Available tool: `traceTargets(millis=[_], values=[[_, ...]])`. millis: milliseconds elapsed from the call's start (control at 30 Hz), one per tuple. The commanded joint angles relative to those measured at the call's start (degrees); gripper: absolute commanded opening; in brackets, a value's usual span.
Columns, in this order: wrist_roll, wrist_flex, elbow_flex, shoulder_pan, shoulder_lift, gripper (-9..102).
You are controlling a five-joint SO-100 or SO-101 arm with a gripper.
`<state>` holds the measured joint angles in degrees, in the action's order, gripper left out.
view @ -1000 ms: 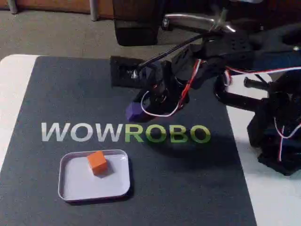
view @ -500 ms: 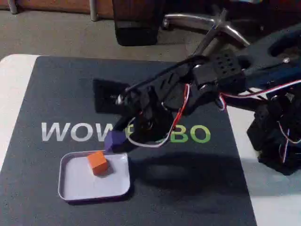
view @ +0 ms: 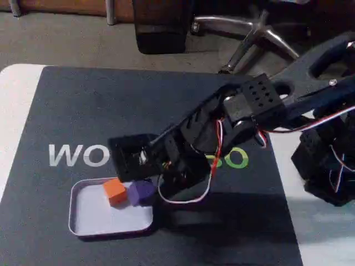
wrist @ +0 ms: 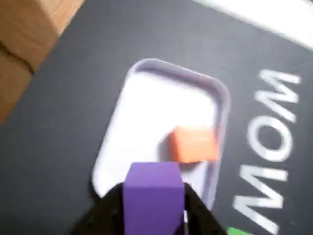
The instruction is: Move blocks one by one until all three blocks are in the tray.
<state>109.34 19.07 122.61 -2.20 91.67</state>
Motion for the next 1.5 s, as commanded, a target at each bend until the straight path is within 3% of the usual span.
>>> traceTargets(millis=[0, 133, 233, 333, 633, 700, 833, 1033, 1300, 1467], values=[[0.8, -0.8, -3.4, -0.9, -0.2, -8], [0.9, -1.7, -3.7, -1.5, -0.8, -4], [0.9, -2.5, -3.7, -1.6, -1.0, 11], [1.0, -2.5, -3.7, -1.0, -1.0, 20], [1.0, -2.0, -3.9, 1.9, 0.7, 28], [1.0, -1.2, -3.0, 3.2, 2.9, 27], [-0.1, 8.6, -2.8, 5.9, 9.4, 19], [-6.9, 21.9, -1.1, 7.4, 21.4, -8], [-12.7, 44.3, -1.0, 2.9, 41.0, -8], [-13.9, 53.0, 1.5, -2.5, 54.9, -8]])
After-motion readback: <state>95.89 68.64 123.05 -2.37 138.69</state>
